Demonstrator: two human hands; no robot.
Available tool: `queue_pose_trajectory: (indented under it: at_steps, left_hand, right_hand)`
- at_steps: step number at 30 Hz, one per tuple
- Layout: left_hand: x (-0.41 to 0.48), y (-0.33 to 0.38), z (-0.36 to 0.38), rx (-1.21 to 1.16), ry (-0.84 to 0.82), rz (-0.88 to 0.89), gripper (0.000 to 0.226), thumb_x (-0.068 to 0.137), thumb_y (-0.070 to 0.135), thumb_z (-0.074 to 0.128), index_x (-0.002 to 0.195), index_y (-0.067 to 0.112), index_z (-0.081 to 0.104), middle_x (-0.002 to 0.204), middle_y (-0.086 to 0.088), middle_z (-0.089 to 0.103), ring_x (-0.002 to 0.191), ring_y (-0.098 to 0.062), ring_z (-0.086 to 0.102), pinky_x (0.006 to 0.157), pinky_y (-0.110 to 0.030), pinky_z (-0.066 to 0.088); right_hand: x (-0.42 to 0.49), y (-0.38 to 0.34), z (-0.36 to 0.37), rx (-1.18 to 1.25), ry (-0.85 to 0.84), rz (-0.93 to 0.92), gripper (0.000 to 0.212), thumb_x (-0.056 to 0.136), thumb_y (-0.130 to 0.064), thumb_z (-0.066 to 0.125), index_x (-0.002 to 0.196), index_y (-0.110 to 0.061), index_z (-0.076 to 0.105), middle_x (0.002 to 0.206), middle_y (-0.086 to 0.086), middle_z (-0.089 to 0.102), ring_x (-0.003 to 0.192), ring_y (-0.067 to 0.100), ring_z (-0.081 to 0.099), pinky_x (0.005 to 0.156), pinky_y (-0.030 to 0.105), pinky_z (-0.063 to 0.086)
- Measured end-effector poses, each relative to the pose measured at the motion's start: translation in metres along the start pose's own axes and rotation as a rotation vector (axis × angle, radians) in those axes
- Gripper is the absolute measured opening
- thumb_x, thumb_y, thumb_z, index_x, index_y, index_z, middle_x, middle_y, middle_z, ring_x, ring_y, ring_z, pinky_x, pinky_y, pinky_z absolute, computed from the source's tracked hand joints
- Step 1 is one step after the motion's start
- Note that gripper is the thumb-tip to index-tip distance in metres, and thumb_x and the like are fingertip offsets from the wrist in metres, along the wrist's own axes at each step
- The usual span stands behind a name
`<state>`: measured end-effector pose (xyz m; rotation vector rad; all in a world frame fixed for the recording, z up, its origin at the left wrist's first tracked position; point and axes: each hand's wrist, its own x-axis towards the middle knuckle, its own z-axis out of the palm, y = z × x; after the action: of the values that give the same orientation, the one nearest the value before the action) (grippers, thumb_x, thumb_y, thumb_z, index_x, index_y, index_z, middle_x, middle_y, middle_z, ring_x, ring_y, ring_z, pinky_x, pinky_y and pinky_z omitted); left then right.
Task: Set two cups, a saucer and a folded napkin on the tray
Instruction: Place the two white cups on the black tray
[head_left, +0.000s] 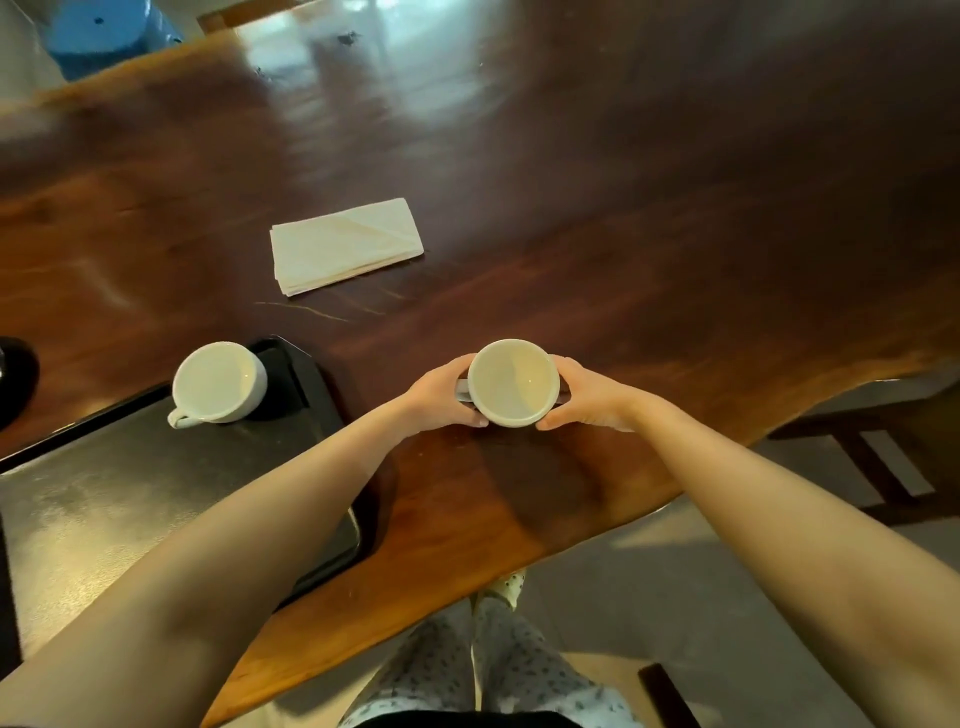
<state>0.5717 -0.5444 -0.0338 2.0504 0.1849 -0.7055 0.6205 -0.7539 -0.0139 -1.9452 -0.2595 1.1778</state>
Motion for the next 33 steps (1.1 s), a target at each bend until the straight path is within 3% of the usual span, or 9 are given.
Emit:
queue_pose_trajectory:
  at_steps: [3,12,15,19,23,26,29,31,33]
  left_hand:
    - [-0.003,0.004,-0.005,-0.003,0.043,0.006,0.077,0.073,0.011,0.079,0.138,0.022,0.039,0.136,-0.002,0.049,0.128,-0.018,0.043,0.108,-0.037,0.035]
    - [-0.045,0.027,-0.07,-0.066,0.237,0.081,0.074,0.072,0.008,0.079,0.134,0.023,0.042,0.124,0.005,0.052,0.117,-0.012,0.046,0.103,-0.035,0.037]
    - [-0.069,0.027,-0.103,-0.044,0.287,0.108,0.073,0.071,0.006,0.078,0.134,0.02,0.044,0.131,-0.001,0.055,0.12,-0.017,0.048,0.102,-0.034,0.037]
    - [-0.106,0.02,-0.144,-0.029,0.388,0.081,0.068,0.073,0.005,0.076,0.132,0.017,0.047,0.123,0.003,0.054,0.111,-0.011,0.045,0.093,-0.025,0.033]
    - [-0.148,-0.003,-0.184,-0.066,0.478,0.045,0.067,0.072,0.008,0.077,0.131,0.021,0.048,0.129,-0.001,0.055,0.117,-0.018,0.049,0.095,-0.031,0.038]
    - [-0.186,-0.028,-0.212,-0.092,0.539,0.048,0.071,0.07,0.008,0.078,0.133,0.022,0.048,0.13,0.0,0.056,0.12,-0.018,0.049,0.101,-0.034,0.039]
    - [-0.224,-0.058,-0.239,-0.066,0.582,0.041,0.07,0.071,0.008,0.078,0.133,0.02,0.047,0.126,0.003,0.057,0.118,-0.014,0.049,0.095,-0.026,0.036]
    - [-0.247,-0.08,-0.254,-0.056,0.611,0.032,0.066,0.071,0.009,0.078,0.13,0.02,0.049,0.118,0.005,0.058,0.115,-0.013,0.051,0.093,-0.023,0.036]
    - [-0.269,-0.104,-0.266,-0.045,0.632,0.019,0.065,0.071,0.007,0.077,0.129,0.019,0.05,0.117,0.005,0.058,0.113,-0.012,0.052,0.092,-0.023,0.037]
  right_hand:
    - [0.0,-0.011,-0.005,0.014,-0.004,0.004,0.076,0.075,-0.002,0.074,0.131,-0.033,0.032,0.141,-0.004,0.032,0.122,0.009,0.031,0.103,0.03,0.033]
    - [0.006,-0.099,-0.01,-0.041,-0.033,-0.128,0.071,0.077,0.003,0.071,0.125,-0.032,0.033,0.126,-0.006,0.037,0.117,0.013,0.036,0.096,0.029,0.034]
    - [0.012,-0.137,0.0,-0.102,-0.047,-0.169,0.074,0.077,0.001,0.071,0.133,-0.029,0.033,0.126,-0.007,0.036,0.117,0.013,0.035,0.099,0.03,0.032]
    - [0.02,-0.191,0.02,-0.191,-0.093,-0.213,0.078,0.078,0.002,0.069,0.14,-0.025,0.03,0.129,-0.004,0.037,0.119,0.016,0.037,0.101,0.032,0.03]
    - [0.029,-0.245,0.055,-0.255,-0.171,-0.292,0.074,0.08,0.002,0.068,0.137,-0.027,0.031,0.13,-0.002,0.038,0.119,0.017,0.038,0.104,0.036,0.031]
    - [0.037,-0.282,0.091,-0.32,-0.213,-0.341,0.074,0.081,0.004,0.066,0.139,-0.023,0.031,0.129,-0.003,0.04,0.117,0.016,0.04,0.097,0.027,0.039]
    - [0.043,-0.313,0.137,-0.321,-0.265,-0.382,0.07,0.081,0.007,0.064,0.135,-0.025,0.034,0.124,-0.004,0.046,0.111,0.013,0.046,0.077,0.016,0.041]
    - [0.049,-0.33,0.169,-0.327,-0.3,-0.404,0.066,0.082,0.009,0.063,0.129,-0.028,0.036,0.116,-0.011,0.048,0.106,0.006,0.047,0.081,0.017,0.042]
    - [0.06,-0.344,0.201,-0.352,-0.323,-0.416,0.067,0.08,0.007,0.065,0.133,-0.025,0.038,0.124,-0.005,0.048,0.112,0.013,0.047,0.096,0.028,0.041]
